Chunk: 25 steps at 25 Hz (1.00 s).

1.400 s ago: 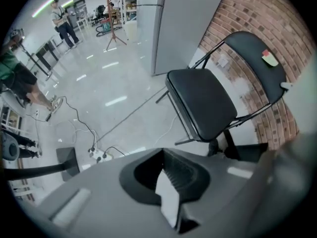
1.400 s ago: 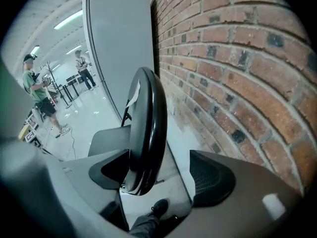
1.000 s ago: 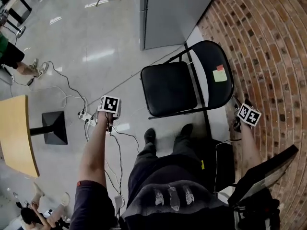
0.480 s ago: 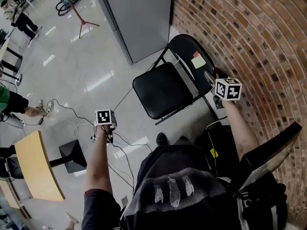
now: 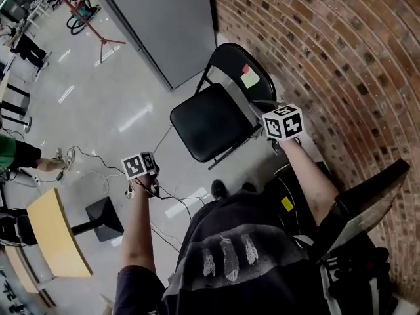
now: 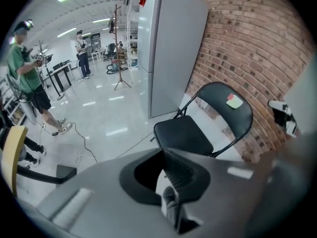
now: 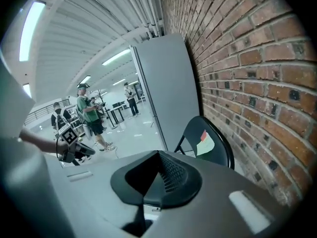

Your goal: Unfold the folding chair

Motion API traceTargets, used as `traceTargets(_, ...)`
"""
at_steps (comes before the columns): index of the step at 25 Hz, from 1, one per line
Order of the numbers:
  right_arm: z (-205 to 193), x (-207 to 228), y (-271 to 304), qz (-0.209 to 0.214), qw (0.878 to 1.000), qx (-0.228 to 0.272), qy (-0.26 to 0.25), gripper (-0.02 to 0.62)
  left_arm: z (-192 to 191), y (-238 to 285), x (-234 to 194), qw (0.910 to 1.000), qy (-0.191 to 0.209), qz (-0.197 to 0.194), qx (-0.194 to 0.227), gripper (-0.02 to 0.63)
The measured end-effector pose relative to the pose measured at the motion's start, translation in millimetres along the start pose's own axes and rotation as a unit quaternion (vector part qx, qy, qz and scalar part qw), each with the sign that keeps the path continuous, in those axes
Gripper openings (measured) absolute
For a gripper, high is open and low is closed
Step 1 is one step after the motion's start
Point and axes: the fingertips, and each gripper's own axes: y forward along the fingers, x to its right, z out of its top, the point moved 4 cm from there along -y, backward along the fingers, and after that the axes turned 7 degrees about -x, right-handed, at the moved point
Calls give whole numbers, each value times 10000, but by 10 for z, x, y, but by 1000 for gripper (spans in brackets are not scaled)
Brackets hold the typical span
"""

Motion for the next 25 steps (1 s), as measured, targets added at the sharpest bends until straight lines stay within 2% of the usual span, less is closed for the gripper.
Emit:
traceTargets(3, -49, -51, -59, 295, 9995, -95, -24, 2, -32, -197, 429, 9990, -163, -365, 223, 3)
traceTargets(7, -38, -103, -189, 627, 9980, -8, -53, 2, -13, -432, 912, 9966, 68, -574, 588, 3)
traceTargets(10, -41, -181, -242, 865, 9960, 24, -204, 2, -69, -615, 1179, 9939, 87, -768, 783, 3)
traceTargets(17, -80, -583, -251, 1693, 9828, -59, -736, 2, -207, -1163, 1430, 9894, 1, -538, 1351, 3)
traceTargets(20, -155, -782, -165, 2001, 9756, -225, -877, 2, -333, -1341, 1458, 9883, -52, -414, 1466, 3)
traceTargets(25, -299, -1047, -55, 2460, 9633, -440, -981, 2, -697, -1570, 1358, 9856, -547, -271, 1575, 2)
